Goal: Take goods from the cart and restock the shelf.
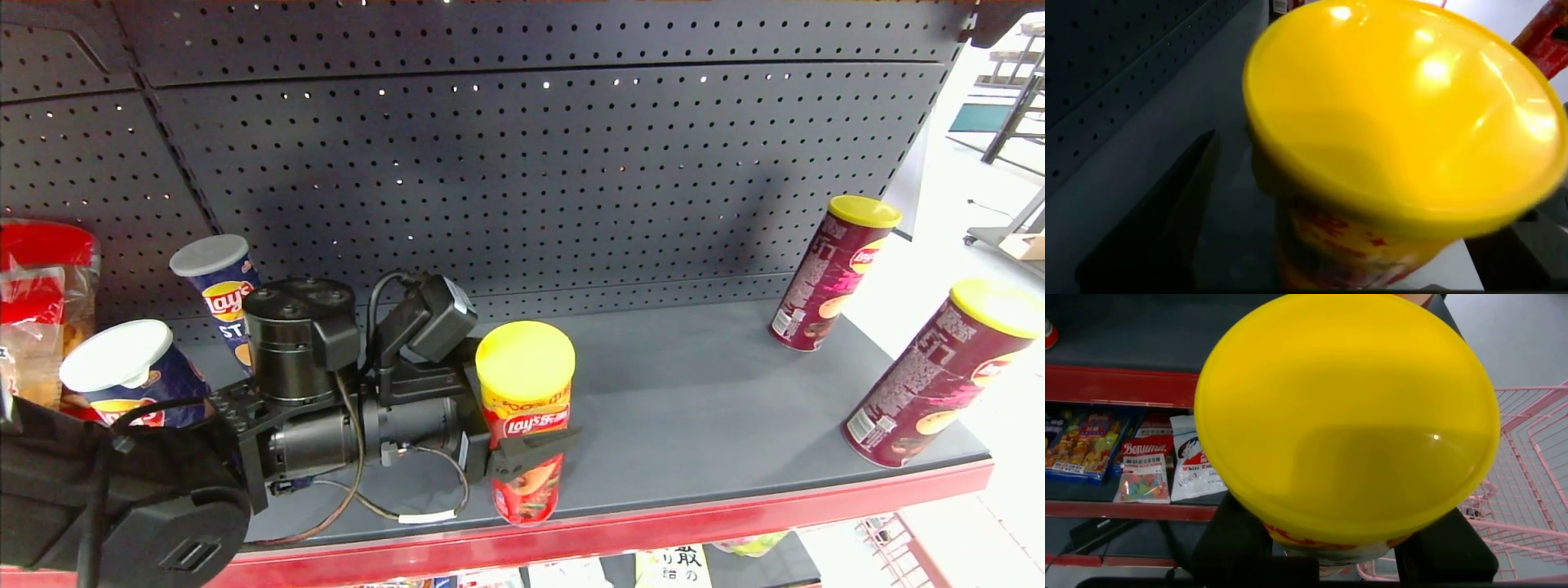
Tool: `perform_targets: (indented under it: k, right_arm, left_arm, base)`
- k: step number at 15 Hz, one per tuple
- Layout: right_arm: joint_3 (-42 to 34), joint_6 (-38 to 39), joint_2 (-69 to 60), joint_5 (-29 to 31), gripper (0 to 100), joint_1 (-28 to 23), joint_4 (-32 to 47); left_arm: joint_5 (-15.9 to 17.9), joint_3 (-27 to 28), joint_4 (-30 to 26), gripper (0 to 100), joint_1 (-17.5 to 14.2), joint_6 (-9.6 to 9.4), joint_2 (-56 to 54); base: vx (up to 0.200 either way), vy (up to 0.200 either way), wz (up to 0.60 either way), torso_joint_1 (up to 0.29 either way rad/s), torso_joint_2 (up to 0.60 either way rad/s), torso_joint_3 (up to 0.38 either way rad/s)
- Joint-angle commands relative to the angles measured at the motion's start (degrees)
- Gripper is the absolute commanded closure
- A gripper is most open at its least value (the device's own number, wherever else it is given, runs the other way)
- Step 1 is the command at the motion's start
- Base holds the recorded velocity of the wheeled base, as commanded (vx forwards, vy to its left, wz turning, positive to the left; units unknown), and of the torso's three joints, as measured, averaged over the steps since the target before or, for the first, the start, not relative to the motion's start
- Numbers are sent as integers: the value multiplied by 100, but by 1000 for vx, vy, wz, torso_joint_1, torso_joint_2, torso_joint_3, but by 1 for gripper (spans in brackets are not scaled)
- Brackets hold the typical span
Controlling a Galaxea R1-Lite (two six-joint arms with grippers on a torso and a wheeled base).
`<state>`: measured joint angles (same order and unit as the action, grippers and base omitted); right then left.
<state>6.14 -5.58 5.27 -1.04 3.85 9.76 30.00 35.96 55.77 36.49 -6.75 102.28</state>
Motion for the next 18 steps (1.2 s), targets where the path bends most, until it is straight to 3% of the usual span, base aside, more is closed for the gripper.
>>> perform_targets:
  k: [1,5,18]
  right_arm:
    - [1,-4,9,-2,100,1,-1]
    - [1,-4,9,-2,100,1,-1]
    - [1,-4,9,-2,100,1,-1]
  left_arm:
    - [-12,-239,215,0,-45,-1,-68]
    - [-29,-810,610,0,-203,16,-367]
    - [-29,-1390,558,0,-353,43,-1492]
  base:
    - [0,0,0,0,0,0]
    - [0,0,0,0,0,0]
    - [0,0,0,0,0,0]
